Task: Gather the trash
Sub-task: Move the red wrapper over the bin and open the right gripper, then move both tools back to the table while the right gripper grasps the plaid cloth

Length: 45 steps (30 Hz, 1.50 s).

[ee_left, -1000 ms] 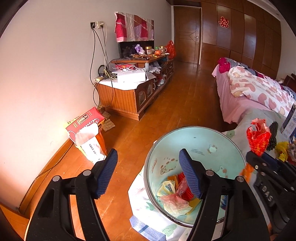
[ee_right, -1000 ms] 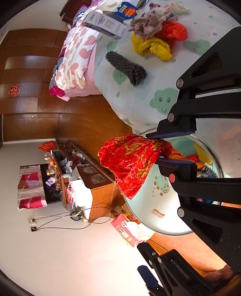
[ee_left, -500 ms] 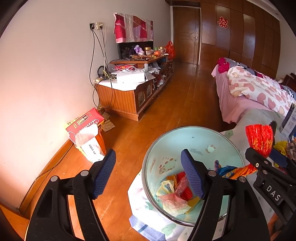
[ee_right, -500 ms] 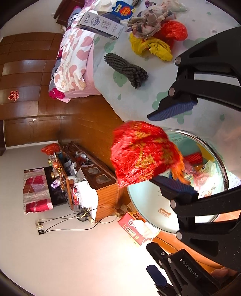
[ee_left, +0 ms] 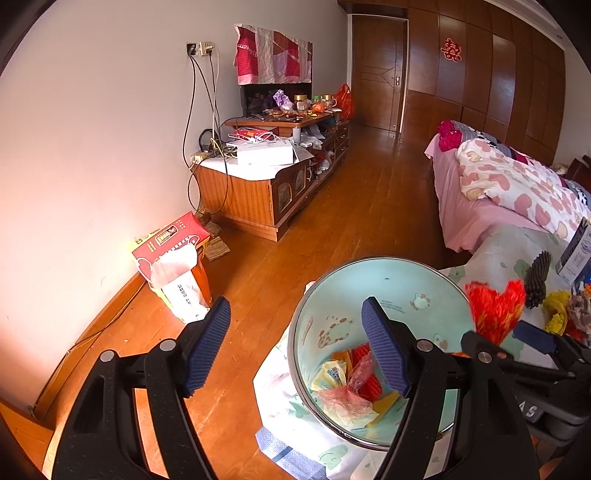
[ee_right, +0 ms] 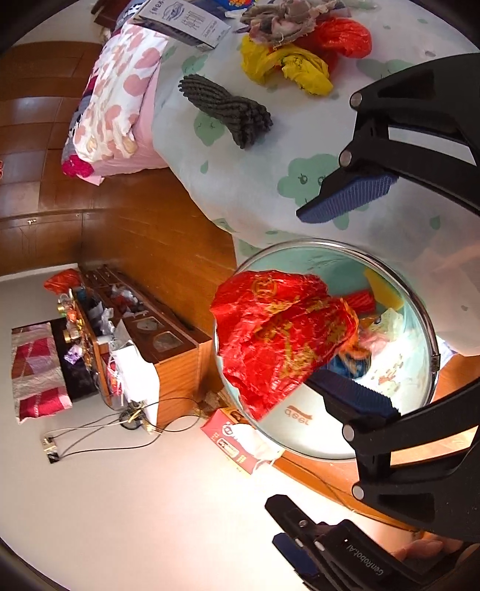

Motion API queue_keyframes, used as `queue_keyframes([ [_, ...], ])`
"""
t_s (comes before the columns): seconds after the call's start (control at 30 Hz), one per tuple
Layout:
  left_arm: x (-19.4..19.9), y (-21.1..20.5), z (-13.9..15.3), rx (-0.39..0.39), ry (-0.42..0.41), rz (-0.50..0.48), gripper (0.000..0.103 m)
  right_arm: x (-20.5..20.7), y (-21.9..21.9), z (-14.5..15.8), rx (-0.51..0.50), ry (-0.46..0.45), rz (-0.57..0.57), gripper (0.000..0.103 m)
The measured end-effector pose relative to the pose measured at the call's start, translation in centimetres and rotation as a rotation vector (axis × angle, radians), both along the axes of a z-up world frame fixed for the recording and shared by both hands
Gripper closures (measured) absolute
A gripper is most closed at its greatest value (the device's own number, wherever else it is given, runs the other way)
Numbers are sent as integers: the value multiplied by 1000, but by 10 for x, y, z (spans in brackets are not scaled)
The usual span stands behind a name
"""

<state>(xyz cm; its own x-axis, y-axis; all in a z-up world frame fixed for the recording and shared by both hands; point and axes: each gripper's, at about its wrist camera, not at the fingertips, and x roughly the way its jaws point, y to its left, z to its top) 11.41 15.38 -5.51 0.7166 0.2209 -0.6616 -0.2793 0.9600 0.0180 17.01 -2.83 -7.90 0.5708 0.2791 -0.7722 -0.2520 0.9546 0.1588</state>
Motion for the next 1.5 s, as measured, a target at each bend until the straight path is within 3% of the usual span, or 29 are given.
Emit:
queue_keyframes([
  [0.17, -1, 1, 2, -8, -4, 5, 31, -3, 6, -3, -94, 53, 55, 20],
  [0.3, -3, 3, 5, -13, -12, 12, 30, -9, 4, -4, -96, 85, 113, 14],
  [0.5, -6, 1, 9, -18, -21, 6, 30, -9, -15, -1, 80, 146, 104, 13],
  [0.7, -6, -5, 8, -12, -23, -17, 29, -30, -31, 13, 63, 6, -22, 13],
  [0.83, -7, -19, 6, -11, -31, -60, 21, -51, -60, 18, 58, -85, -123, 13],
  [1.0, -14, -47, 4, -4, -66, -155, 17, -69, -119, 21, 91, -145, -251, 13],
  [1.2, -21, -83, -9, -19, -55, -260, 14, -104, -194, 26, 27, -275, -485, 13],
  [1.3, -20, -98, -16, -23, -35, -286, 14, -115, -227, 24, 40, -281, -589, 13],
  [1.5, -21, -130, -19, -52, -33, -360, 8, -124, -279, 15, 78, -252, -656, 13],
])
